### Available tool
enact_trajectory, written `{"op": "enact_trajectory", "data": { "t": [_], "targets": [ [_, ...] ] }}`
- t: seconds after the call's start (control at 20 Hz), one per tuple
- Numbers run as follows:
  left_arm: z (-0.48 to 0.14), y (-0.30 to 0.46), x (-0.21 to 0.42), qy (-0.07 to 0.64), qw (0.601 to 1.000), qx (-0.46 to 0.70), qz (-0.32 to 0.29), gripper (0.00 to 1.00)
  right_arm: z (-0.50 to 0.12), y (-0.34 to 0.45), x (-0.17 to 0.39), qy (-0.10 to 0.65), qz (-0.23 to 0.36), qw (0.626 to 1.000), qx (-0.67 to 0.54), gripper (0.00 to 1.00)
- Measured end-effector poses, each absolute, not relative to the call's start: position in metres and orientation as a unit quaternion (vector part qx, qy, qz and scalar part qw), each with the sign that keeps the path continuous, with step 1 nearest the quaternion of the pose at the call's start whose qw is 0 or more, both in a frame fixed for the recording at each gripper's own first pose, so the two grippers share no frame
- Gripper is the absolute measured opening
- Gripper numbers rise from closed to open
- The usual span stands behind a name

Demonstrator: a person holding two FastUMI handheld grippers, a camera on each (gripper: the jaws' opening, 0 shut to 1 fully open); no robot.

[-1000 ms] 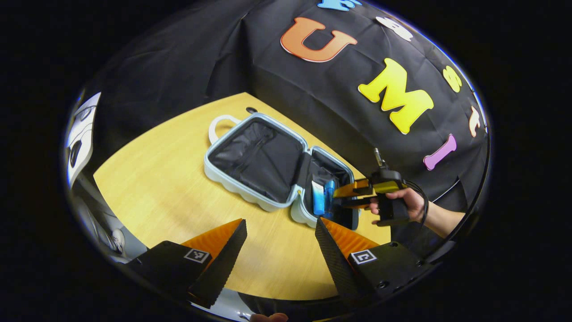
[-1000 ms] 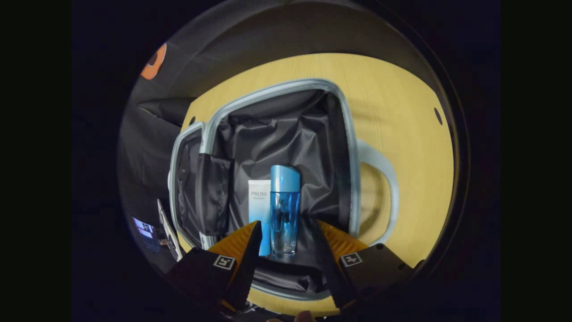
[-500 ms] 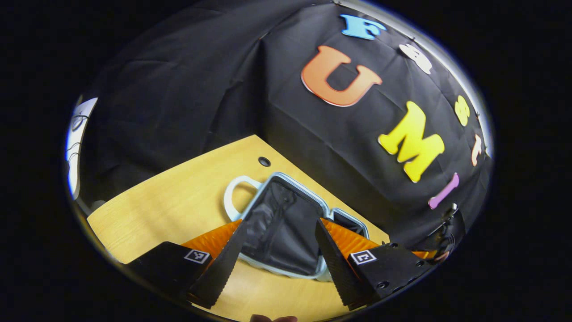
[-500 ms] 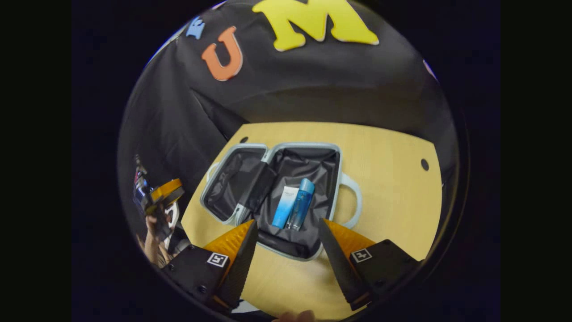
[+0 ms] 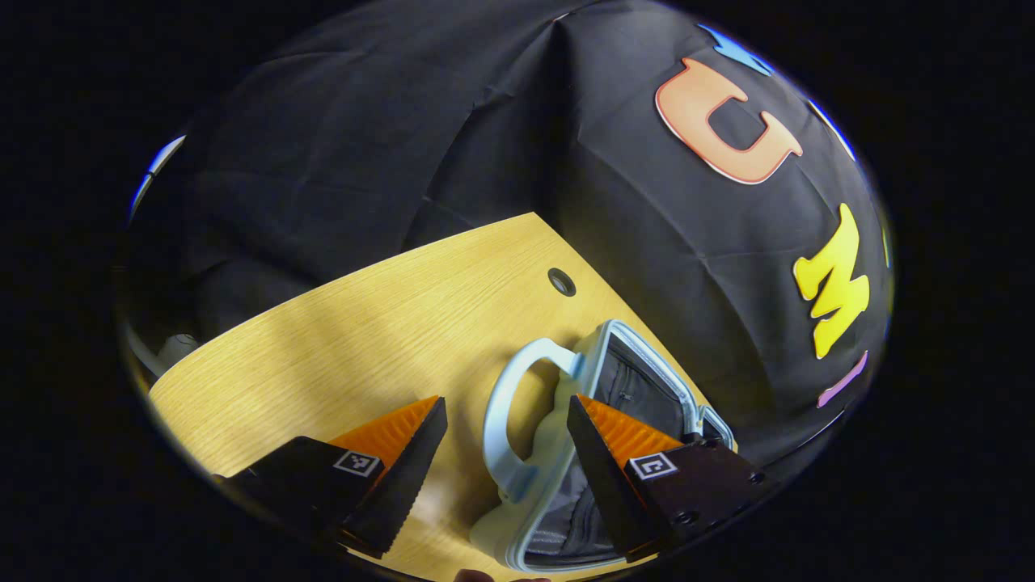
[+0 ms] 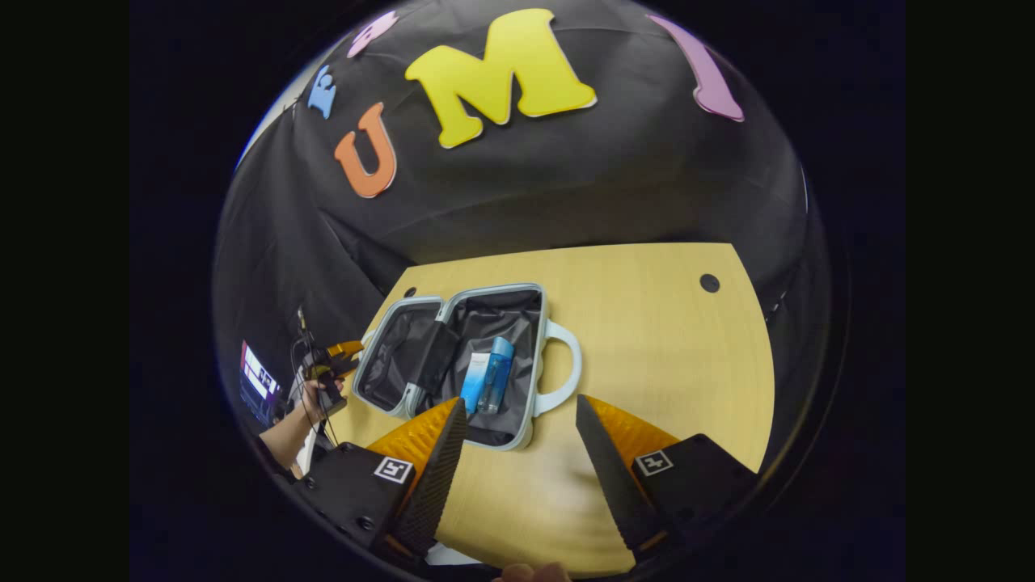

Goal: First open the suitcase, pack the skin care products into it, and then close the suitcase.

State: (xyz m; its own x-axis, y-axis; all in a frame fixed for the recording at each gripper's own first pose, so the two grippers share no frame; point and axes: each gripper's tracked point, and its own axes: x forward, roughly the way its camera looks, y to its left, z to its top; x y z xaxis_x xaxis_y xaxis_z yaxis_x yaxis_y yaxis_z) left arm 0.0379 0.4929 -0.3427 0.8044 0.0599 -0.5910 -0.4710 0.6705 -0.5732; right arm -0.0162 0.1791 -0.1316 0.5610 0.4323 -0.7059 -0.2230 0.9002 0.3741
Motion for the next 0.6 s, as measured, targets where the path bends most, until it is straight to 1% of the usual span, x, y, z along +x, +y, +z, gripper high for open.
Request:
{"op": "enact_trajectory", "data": {
  "t": [0.1, 0.15, 0.2, 0.25, 0.3, 0.35, 0.4, 0.45, 0.5, 0.55, 0.6],
  "targets": [
    [-0.347, 0.492, 0.045, 0.28, 0.873, -0.37, 0.149, 0.92, -0.131, 0.174, -0.019, 0.43, 0.18, 0.876, 0.128, 0.81],
    [-0.347, 0.491, 0.052, 0.281, 0.874, -0.369, 0.147, 0.81, -0.129, 0.174, -0.02, 0.429, 0.18, 0.876, 0.13, 0.81],
    [-0.346, 0.491, 0.056, 0.282, 0.874, -0.368, 0.148, 0.76, -0.128, 0.174, -0.021, 0.428, 0.181, 0.876, 0.13, 0.81],
    [-0.348, 0.495, 0.058, 0.286, 0.874, -0.362, 0.155, 0.67, -0.125, 0.175, -0.021, 0.423, 0.183, 0.877, 0.132, 0.81],
    [-0.353, 0.496, 0.06, 0.295, 0.872, -0.358, 0.158, 0.63, -0.121, 0.176, -0.022, 0.42, 0.185, 0.878, 0.134, 0.81],
    [-0.356, 0.496, 0.059, 0.303, 0.869, -0.355, 0.163, 0.67, -0.119, 0.176, -0.024, 0.418, 0.187, 0.879, 0.134, 0.76],
    [-0.359, 0.5, 0.059, 0.31, 0.866, -0.355, 0.166, 0.49, -0.117, 0.175, -0.026, 0.414, 0.19, 0.88, 0.134, 0.76],
    [-0.362, 0.503, 0.055, 0.319, 0.862, -0.352, 0.175, 0.42, -0.115, 0.175, -0.028, 0.411, 0.193, 0.881, 0.131, 0.81],
    [-0.363, 0.504, 0.053, 0.325, 0.858, -0.355, 0.179, 0.35, -0.113, 0.173, -0.032, 0.408, 0.194, 0.883, 0.128, 0.81],
    [-0.361, 0.503, 0.052, 0.327, 0.856, -0.356, 0.182, 0.22, -0.111, 0.17, -0.033, 0.403, 0.195, 0.885, 0.128, 0.81],
    [-0.356, 0.502, 0.051, 0.328, 0.857, -0.353, 0.184, 0.19, -0.108, 0.168, -0.035, 0.398, 0.196, 0.887, 0.126, 0.76]
  ]
}}
